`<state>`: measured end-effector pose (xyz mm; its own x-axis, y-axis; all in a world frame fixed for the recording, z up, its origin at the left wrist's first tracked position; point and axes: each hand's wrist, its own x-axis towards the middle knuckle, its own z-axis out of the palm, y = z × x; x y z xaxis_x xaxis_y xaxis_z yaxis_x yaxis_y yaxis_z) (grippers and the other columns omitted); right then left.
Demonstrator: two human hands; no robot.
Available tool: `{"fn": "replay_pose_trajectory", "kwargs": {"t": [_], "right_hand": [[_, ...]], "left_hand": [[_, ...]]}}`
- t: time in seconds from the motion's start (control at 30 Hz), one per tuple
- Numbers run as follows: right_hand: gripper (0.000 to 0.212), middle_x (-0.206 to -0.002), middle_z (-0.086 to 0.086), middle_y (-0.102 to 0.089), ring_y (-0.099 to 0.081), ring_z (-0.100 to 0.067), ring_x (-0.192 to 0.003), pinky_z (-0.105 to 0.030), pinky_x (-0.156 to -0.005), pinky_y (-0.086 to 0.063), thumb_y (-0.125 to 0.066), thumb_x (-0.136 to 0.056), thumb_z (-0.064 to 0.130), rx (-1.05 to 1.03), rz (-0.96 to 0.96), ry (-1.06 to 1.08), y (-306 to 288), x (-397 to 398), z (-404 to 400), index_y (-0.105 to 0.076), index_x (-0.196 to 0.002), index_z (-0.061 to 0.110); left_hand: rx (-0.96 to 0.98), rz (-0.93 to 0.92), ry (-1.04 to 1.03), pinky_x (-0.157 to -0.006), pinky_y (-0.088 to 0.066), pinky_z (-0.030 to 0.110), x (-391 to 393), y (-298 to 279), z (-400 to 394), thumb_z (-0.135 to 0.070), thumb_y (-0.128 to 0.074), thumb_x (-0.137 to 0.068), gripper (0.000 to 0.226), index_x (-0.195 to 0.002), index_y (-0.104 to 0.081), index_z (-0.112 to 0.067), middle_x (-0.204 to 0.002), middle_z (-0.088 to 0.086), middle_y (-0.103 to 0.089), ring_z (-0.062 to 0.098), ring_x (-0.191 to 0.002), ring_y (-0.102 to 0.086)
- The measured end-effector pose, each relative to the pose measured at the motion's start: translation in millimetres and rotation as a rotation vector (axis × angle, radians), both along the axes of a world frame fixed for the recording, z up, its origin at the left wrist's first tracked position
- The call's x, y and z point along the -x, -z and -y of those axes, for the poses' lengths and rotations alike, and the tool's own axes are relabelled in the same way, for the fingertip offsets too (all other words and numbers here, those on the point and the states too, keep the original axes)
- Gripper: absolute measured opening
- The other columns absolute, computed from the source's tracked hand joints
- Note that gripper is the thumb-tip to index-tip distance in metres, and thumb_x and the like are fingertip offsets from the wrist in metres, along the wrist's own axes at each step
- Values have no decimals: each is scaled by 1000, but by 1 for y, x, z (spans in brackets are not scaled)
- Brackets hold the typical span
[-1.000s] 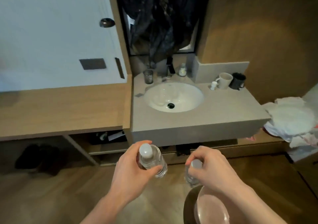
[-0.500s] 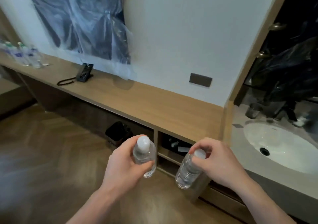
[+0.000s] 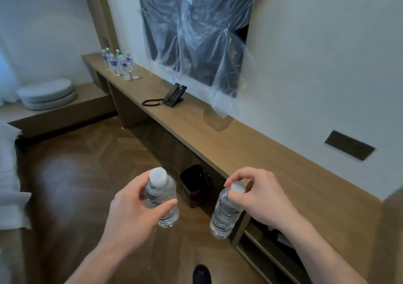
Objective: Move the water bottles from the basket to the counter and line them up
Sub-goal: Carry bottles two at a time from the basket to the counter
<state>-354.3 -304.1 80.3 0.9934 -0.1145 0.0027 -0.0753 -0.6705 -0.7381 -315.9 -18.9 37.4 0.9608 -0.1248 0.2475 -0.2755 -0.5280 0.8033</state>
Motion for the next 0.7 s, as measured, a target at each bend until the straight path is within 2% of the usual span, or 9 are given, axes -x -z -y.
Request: {"fn": "replay_pose_trajectory", "kwargs": {"t": [0.17,0.43,0.57,0.7], "right_hand": [[8,-93,21,-70,-58,-3,-71,-21,-60,-43,-75,-78,31,3,-4,-74,-1,-104,-1,-75,-82,39],[8,-94,21,-68,-60,-4,-78,-25,-64,-45,-76,-74,31,89,4,-223,-7,-272,-23,-73,-78,38],[8,-93,23,-68,-61,-3,-80,-23,-64,-44,-76,-73,33,107,8,-282,-4,-344,-56,-72,-78,39],[7,-91,24,-68,-63,-4,-84,-25,-64,-50,-76,-73,40,91,3,-307,-1,-416,-100,-73,-79,40]], "left_hand": [[-1,-7,-65,-96,-59,39,-89,-7,-1,-30,-100,-65,74,-128,-64,-46,-112,-26,-74,2,-102,-72],[19,-30,-184,-98,-59,40,-202,-5,-31,-30,-101,-63,73,-125,-66,-46,-112,-25,-74,4,-103,-72],[47,-31,-274,-92,-60,32,-246,1,-66,-29,-101,-62,70,-121,-68,-46,-105,-29,-75,-2,-98,-73],[66,-61,-304,-95,-61,39,-306,14,-112,-34,-100,-60,72,-124,-68,-42,-107,-23,-77,6,-100,-75]]}}
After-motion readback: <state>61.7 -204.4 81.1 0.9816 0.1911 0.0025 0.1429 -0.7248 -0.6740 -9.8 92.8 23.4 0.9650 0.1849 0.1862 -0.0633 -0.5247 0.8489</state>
